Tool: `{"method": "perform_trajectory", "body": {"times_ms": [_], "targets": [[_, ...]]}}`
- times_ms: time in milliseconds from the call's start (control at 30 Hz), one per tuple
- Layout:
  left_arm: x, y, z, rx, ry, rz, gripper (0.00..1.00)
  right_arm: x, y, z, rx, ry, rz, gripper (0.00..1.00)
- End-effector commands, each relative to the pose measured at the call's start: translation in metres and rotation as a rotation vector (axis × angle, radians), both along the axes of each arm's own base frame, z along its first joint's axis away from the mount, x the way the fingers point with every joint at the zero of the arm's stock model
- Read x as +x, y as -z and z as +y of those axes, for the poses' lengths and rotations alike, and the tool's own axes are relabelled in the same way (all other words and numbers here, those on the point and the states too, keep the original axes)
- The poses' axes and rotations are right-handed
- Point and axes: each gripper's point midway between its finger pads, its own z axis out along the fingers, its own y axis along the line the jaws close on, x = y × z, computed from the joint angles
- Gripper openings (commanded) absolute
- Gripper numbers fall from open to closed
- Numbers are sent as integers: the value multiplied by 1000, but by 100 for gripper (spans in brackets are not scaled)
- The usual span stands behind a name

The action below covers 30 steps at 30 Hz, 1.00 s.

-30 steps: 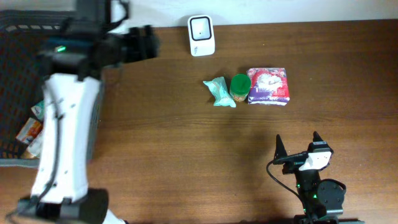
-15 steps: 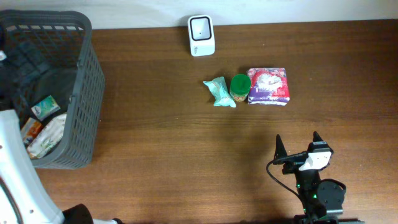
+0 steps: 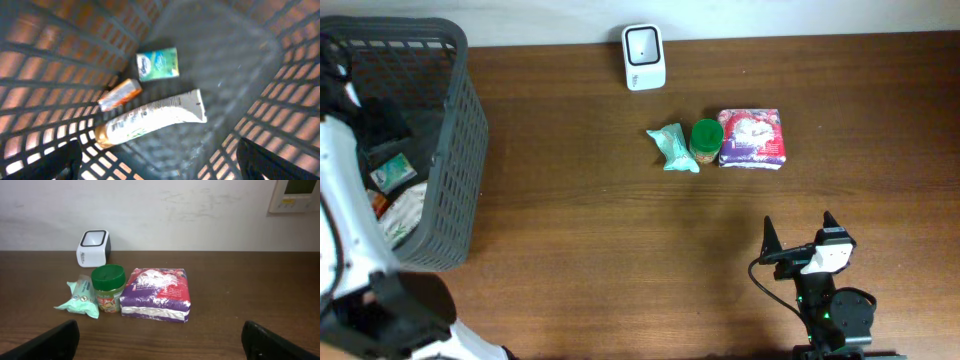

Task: Scan the item barcode
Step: 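Move the left gripper back into the basket toward the white tube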

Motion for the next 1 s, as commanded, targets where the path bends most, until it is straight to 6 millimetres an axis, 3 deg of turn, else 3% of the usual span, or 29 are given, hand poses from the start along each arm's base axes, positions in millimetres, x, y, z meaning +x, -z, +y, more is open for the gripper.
{"method": "perform_trajectory", "body": {"times_ms": [0,167,333,433,467,533,867,967], "targets": [[5,43,6,-2,129,157,95,0,3,0,3,1,6,99],[3,107,5,-54,293,360,93,0,3,0,3,1,6,99],[1,144,10,-76,328,465,84,0,3,0,3,1,6,99],[-1,156,16,-60,321,510,84,0,3,0,4,1,6,99],[1,161,16,-62,321,512,78,0,3,0,3,1,6,98],[2,168,16,-71,323,514,76,0,3,0,4,1,6,99],[-15,211,-1,-172,443,592,79,0,3,0,3,1,6,99],[-19,213,-2,-186,451,601,87,0,3,0,3,1,6,99]]}}
